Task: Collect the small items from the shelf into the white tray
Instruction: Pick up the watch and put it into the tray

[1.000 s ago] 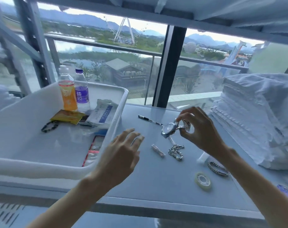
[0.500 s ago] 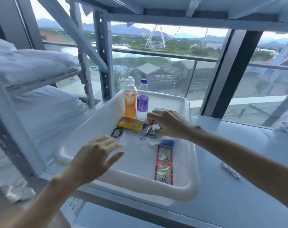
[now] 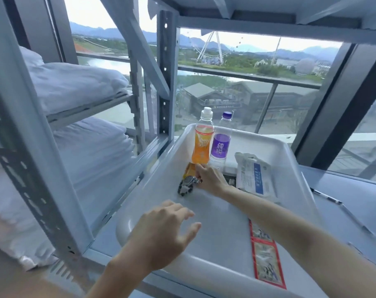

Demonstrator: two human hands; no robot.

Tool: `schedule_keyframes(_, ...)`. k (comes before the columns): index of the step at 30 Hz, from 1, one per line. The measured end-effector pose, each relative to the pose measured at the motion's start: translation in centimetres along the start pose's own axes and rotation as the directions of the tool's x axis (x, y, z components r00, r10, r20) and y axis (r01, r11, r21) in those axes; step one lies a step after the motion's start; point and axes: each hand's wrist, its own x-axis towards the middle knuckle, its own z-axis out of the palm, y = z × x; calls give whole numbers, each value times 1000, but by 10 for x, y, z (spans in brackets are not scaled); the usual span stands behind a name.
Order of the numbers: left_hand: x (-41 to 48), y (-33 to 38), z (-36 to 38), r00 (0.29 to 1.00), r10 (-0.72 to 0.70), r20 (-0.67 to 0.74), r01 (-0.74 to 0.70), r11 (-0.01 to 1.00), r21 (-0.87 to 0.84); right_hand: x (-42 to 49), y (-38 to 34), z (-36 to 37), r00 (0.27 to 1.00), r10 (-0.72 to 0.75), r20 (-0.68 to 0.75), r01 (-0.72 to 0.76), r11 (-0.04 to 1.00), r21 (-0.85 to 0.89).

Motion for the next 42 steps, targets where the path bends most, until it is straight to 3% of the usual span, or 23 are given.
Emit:
schedule_keyframes(6,0,-6,4,1000,9,-13,-10,999,-38,-3,16,23,994,100,51,-104,990,97)
schedule_keyframes(10,1,-8,4,1000,15,-18,-16,999,-52,-5,23,29,998,24,57,-30,995,93)
schedule_keyframes(14,3,-9,3,999,36,-16,-37,998,-55,-9,27,24,991,-84,104,90,994,-58)
schedule_keyframes(18,7,-6,5,998,66,-12,-65,998,16,-15,28,-7,983,-83,162,81,996,20)
schedule_keyframes(24,18,53,25,977,211,-13,-210,977,34,-77,50,-92,998,-51,48,48,997,60)
schedule_keyframes(28,26,117,48,942,331,46,-329,943,-50,-173,93,-150,986,75,-151,-65,996,68)
schedule_keyframes(31,29,159,67,915,398,69,-395,917,-55,-258,137,-175,933,292,-210,-283,956,74)
schedule_keyframes(36,33,228,102,876,468,111,-473,881,15,-371,208,-186,798,597,-85,-591,802,84)
schedule_keyframes(39,42,274,136,861,484,153,-494,869,31,-412,238,-184,737,675,-12,-671,735,98)
schedule_keyframes(42,46,310,183,857,445,260,-468,883,33,-432,257,-173,735,675,61,-678,729,91)
